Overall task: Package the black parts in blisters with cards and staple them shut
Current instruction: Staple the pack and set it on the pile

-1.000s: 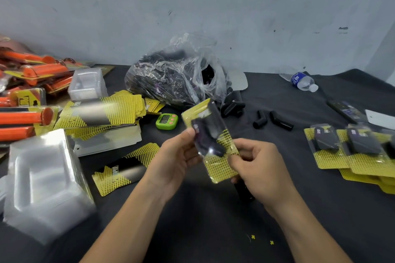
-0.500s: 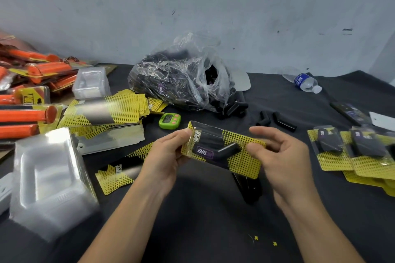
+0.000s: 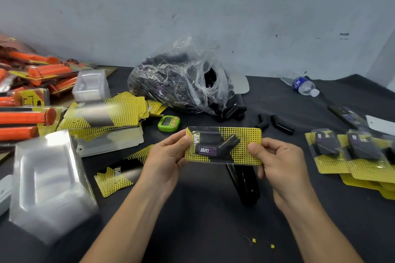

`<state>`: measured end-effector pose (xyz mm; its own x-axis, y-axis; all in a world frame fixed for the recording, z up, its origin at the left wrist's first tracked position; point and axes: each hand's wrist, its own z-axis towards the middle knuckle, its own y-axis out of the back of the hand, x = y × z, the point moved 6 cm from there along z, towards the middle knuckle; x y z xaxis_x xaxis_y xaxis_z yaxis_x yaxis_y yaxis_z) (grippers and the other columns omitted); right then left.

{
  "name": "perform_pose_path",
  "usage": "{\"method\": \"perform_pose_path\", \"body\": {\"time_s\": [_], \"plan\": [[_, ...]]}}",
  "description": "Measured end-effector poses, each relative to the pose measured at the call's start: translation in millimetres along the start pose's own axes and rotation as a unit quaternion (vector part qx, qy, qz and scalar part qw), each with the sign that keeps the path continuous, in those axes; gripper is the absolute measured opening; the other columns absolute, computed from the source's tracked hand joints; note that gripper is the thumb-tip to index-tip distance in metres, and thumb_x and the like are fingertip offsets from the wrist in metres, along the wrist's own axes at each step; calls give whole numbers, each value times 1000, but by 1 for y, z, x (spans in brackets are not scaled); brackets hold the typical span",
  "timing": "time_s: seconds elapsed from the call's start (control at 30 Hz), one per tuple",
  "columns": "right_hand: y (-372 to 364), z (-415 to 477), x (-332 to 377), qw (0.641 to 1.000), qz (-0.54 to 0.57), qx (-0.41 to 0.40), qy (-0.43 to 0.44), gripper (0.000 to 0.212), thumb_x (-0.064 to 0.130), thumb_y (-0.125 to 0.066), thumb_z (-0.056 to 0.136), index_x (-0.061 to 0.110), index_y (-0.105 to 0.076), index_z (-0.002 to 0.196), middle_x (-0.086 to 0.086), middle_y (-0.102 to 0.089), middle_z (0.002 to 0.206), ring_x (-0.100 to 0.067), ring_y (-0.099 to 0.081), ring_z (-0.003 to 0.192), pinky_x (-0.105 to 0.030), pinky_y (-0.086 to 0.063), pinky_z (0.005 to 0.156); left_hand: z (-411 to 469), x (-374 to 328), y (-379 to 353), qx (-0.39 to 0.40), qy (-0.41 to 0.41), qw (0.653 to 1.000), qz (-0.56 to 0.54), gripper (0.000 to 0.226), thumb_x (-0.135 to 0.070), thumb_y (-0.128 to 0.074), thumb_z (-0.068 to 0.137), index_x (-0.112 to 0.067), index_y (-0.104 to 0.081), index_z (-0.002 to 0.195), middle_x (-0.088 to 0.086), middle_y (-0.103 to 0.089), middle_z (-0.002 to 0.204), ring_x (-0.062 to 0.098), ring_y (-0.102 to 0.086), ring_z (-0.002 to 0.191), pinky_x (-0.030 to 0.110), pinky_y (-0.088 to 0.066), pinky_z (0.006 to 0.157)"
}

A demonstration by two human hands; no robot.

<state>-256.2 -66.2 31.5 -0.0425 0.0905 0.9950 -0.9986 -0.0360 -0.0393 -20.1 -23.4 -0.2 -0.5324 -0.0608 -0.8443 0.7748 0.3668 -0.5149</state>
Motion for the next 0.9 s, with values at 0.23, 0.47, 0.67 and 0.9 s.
{"method": "perform_pose_path", "body": {"time_s": [0.23,0.47,0.67,0.9], "plan": [[10,6,-16,994,44,-37,-97,5,12,-75,92,8,-77,90,-8,-79,85,-7,-37,41,-16,-34,37,8,-1,-1,62,-23,998,-12,56,13,-66,62,-10,-73,112,8,-80,106,15,-78,88,19,-59,68],[14,11,-23,989,72,-44,-123,7,4,-76,89,10,-75,87,1,-70,66,-8,-45,41,-16,-37,38,5,5,6,-21,-2,995,99,26,-2,-78,82,-6,-75,108,11,-80,95,16,-77,74,22,-57,57],[16,14,-29,985,94,-55,-138,8,-2,-73,90,6,-73,89,1,-69,61,-6,-45,38,-17,-33,36,0,5,5,-58,-28,989,136,6,0,-77,86,-4,-77,90,12,-77,77,16,-70,56,23,-56,51],[24,16,-29,986,74,-72,-132,3,5,-77,89,7,-75,90,-1,-76,73,-8,-38,35,-15,-36,36,-1,9,-8,4,20,995,94,24,11,-63,90,-5,-77,101,14,-80,99,17,-78,82,22,-61,61]]}}
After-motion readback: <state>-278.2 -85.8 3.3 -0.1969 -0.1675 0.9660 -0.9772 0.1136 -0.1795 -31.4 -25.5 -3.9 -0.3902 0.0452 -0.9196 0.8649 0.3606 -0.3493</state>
